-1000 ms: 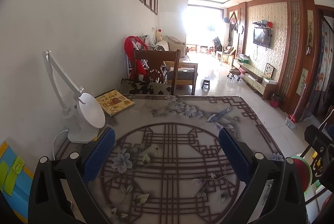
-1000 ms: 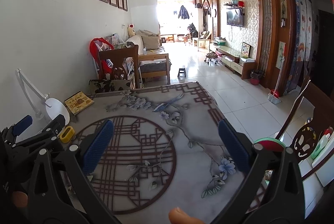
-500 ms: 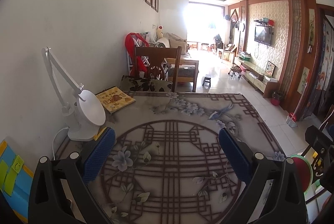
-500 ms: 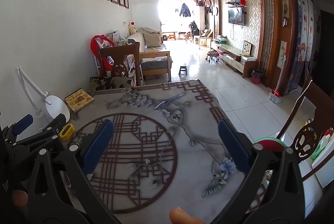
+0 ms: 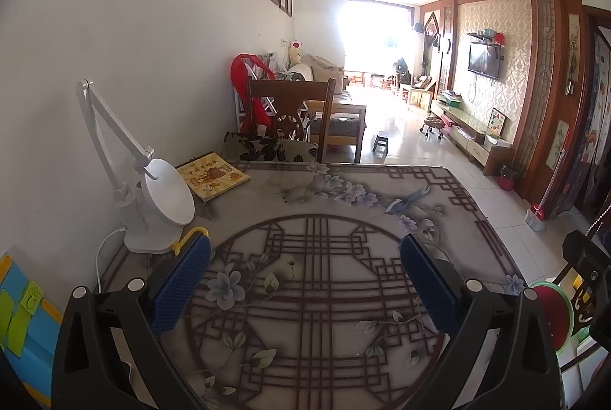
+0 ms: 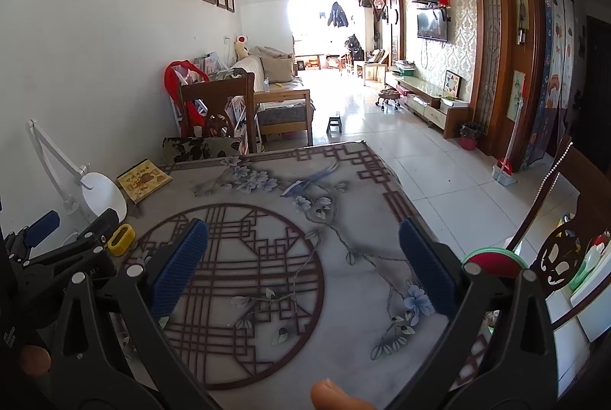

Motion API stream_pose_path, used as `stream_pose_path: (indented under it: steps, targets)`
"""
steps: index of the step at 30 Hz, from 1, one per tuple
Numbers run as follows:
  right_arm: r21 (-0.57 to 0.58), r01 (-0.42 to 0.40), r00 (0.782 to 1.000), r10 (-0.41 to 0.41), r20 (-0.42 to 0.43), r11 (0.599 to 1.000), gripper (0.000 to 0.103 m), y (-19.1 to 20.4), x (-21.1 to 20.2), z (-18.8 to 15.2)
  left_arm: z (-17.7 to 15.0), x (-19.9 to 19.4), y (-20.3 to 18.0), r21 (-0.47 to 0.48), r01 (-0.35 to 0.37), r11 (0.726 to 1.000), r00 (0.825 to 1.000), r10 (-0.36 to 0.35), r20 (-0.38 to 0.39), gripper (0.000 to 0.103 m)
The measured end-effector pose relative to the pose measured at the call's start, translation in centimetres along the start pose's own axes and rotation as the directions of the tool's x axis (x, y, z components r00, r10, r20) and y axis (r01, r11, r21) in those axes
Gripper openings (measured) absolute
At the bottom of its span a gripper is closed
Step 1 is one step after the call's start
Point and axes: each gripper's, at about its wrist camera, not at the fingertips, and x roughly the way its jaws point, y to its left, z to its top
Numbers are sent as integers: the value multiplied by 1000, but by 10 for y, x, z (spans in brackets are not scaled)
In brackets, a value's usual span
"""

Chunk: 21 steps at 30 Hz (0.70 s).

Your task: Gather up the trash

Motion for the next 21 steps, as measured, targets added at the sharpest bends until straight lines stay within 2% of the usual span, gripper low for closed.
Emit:
stream_pose_path:
  steps: [9,12,14,17,18,21]
  targets:
    - [-5,-19,998,19,-58,1000,99,-3,20,-15,-6,13,7,-4,-19,1000,999,19,-44,95]
    - [13,-34,994,35,-102,999,99,-12,35,-24,-16,29,13,0,-20,1000,993,20,-119,95]
    - [21,-16,988,19,-151,1000,99,-26,55,-40,-30,44,27,-17,-65,998,987,61,-151,95]
    - [-4,-15,974,14,-226,1000,99,-55,92,-76,-62,75,55,-9,-130,991,966,125,-226,95]
    - [-16,-13,970,9,-244,1000,99,-65,103,-87,-77,89,66,-5,-142,990,952,135,-273,95]
    - [-34,-25,935,12,-355,999,99,-100,151,-127,-113,114,88,-10,-187,982,919,171,-356,95]
